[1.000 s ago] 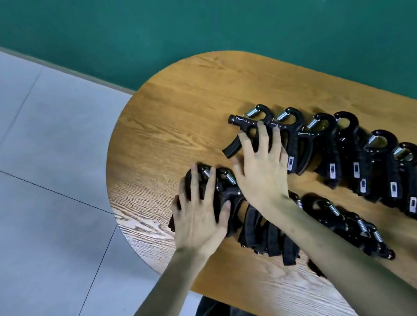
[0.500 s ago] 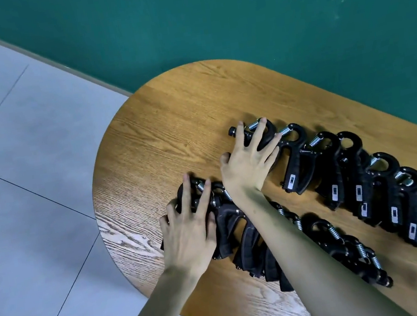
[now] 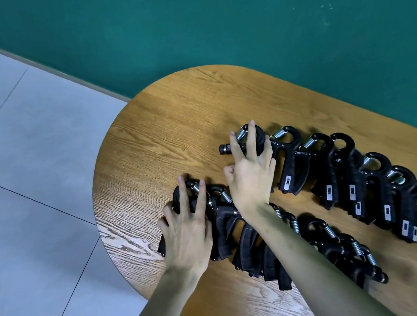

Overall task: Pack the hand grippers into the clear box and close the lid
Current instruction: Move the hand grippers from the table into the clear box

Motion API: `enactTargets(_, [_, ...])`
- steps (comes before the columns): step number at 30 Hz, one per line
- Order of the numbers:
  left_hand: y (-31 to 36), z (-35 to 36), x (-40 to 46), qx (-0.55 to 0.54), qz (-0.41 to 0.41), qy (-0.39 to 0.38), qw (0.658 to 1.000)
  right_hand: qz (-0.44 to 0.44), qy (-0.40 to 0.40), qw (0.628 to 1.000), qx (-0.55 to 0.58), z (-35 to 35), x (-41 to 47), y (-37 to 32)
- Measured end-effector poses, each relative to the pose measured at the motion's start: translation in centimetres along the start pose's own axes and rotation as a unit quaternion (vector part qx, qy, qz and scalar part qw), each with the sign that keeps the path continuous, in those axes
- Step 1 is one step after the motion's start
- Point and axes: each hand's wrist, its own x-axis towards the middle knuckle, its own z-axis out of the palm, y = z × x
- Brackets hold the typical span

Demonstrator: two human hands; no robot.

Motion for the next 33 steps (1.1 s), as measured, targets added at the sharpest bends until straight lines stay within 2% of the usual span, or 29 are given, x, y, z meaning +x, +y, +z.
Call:
enactTargets(2, [0.4,0.0,0.2,0.018,-0.005,0.006,1.0,-0.004,0.059,0.998,-0.007,-0.9,-1.6,0.3])
enactTargets(8, [5.2,-2.9,0.2,0.053,-0.001,-0.006,0.999,0.007,0.077,0.997,-0.004,-5.0,-7.6,3.1])
enactTargets(12, [9.8,-4.5,-1.0,0.059,0.042,0.013,0.997,0.047,0.094,0.994,0.008,-8.5,-11.5,6.1])
enactTargets(18, [17.8,-4.8,-4.7,0.019,0.11,0.047,0.993,0.089,0.172,0.981,0.024,-12.8,-16.5,11.9])
enactTargets(24, [27.5,-3.0,-10.1,0.0,0.193,0.065,0.979,0.129,0.243,0.961,0.027,-16.4,-21.8,21.2])
enactTargets(33, [43.3,2.6,-19.7,0.018,0.294,0.059,0.954,0.202,0.28,0.938,0.029,-20.3,-32.2,38.1])
